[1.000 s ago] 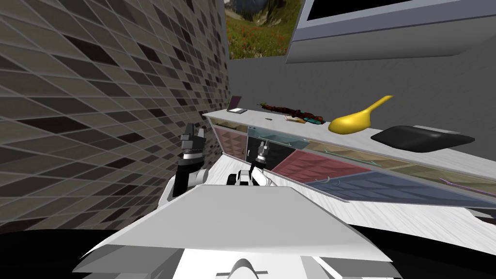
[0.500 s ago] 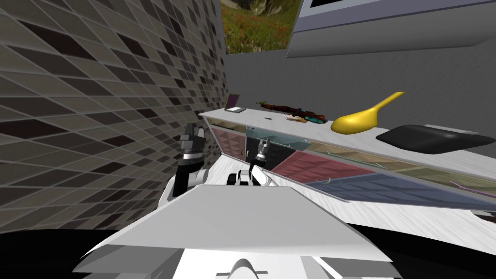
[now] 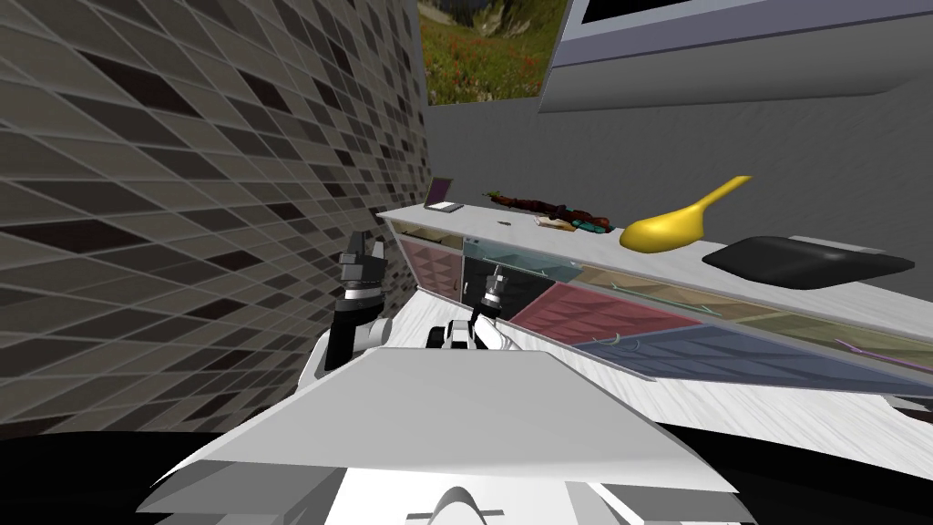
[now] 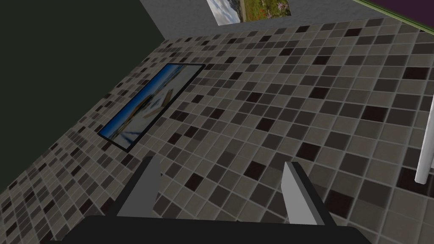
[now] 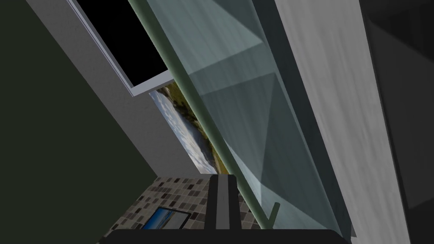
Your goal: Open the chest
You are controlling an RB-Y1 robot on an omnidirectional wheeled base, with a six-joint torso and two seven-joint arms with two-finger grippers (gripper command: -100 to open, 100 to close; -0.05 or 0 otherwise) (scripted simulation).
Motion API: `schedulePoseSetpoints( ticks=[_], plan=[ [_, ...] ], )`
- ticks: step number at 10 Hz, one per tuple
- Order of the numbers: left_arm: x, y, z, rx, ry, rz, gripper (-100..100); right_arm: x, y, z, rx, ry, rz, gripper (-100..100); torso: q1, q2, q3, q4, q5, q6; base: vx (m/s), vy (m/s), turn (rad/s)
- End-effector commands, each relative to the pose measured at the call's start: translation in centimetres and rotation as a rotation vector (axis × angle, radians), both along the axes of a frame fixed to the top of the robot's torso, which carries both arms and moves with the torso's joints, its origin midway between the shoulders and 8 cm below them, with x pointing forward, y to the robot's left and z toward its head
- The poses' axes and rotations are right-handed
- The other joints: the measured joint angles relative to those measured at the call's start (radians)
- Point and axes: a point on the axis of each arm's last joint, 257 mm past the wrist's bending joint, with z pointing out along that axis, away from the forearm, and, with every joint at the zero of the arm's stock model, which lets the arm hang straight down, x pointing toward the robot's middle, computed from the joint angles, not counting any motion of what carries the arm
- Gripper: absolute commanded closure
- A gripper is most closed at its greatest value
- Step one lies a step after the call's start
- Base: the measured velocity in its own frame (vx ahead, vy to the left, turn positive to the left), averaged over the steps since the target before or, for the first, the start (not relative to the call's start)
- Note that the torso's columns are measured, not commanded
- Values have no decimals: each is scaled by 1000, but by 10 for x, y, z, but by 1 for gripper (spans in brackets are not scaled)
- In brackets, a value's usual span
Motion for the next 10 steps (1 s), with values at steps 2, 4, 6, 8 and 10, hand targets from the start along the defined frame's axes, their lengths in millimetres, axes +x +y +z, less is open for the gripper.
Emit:
schedulePoseSetpoints(
  ticks=[2,4,6,8,10],
  plan=[
    [0,0,0,0,0,0,0,14,8,21,-4,0,9,-100,4,-1,-1,0,2,0,34,-28,-23],
    [0,0,0,0,0,0,0,6,3,8,-1,0,3,100,4,2,1,0,1,0,4,2,19],
    [0,0,0,0,0,0,0,4,3,5,-6,1,3,100,4,5,4,1,1,1,-30,33,17],
    [0,0,0,0,0,0,0,-1,9,14,-3,0,5,100,2,6,3,2,1,0,-130,27,-21],
    [0,0,0,0,0,0,0,-5,14,21,-2,-1,8,100,4,8,4,6,3,0,-138,45,-20]
  ],
)
